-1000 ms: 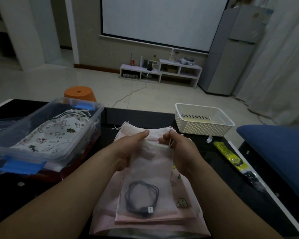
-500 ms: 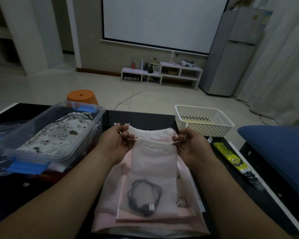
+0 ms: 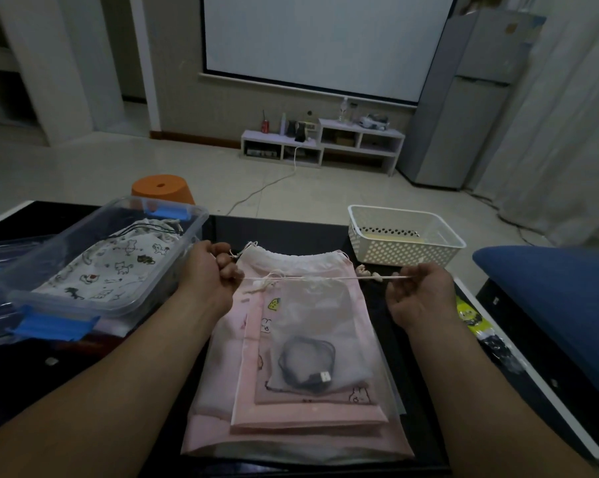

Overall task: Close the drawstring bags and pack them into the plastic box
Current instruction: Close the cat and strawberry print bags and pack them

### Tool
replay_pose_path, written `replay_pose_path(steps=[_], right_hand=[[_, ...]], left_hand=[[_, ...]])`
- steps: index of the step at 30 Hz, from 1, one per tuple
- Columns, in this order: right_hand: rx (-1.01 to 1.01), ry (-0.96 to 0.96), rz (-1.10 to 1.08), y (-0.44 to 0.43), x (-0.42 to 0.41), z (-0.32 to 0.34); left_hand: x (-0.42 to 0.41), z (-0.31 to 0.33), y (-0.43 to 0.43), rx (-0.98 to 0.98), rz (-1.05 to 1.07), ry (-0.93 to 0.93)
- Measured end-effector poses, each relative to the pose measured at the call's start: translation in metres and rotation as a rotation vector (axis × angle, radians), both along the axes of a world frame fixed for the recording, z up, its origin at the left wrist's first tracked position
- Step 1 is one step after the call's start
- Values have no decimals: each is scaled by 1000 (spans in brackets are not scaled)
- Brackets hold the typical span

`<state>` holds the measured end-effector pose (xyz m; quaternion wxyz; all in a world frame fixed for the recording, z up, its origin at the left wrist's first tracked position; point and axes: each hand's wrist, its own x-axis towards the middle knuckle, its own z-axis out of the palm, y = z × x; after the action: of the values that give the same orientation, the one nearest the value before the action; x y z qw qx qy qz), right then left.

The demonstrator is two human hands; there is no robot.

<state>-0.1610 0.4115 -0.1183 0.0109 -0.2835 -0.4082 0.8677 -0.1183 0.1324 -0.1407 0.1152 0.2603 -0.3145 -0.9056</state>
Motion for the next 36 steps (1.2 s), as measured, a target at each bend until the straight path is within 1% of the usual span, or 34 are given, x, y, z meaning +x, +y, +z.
replay_pose_path(steps=[2,5,7,9,11,13,15,17,19,21,23,24,26,29,32,33,34,36], right_hand=[[-10,-12,-38,3,-1,0],[-32,21,-59,1,-1,-2],[26,66,-29,-2,1,0],[186,167,47,-7,3,5],[435,322,164,-16,11,18],[718,500,289,-30,27,36],[902,651,404,-45,41,48],[995,731,531,-57,51,51],[969,730,614,-65,54,47],[935,631,653,-67,49,40],[1013,514,747,-67,43,33],[1004,457,813,-66,41,27],[941,430,912,-61,40,13],[950,489,895,-53,46,5],[901,465,867,-54,47,2],[907,426,852,-56,46,2],[927,380,840,-57,45,0],[967,328,831,-58,47,-2]], left_hand=[[1,0,-1,-81,32,-19],[1,1,3,-295,48,-22],[2,4,6,-441,4,-6],[7,11,11,-572,-107,46],[17,25,22,-723,-255,134],[30,38,35,-920,-421,216],[39,46,50,-1064,-585,301],[43,46,64,-1076,-693,366],[41,45,72,-1023,-702,382],[36,43,74,-947,-665,365],[28,42,72,-815,-615,353],[24,43,70,-735,-589,344],[16,45,63,-572,-557,353],[5,49,54,-374,-518,379],[-4,48,47,-298,-443,380],[-6,49,45,-333,-394,368],[-7,50,43,-446,-329,338],[-11,53,37,-844,-196,244]])
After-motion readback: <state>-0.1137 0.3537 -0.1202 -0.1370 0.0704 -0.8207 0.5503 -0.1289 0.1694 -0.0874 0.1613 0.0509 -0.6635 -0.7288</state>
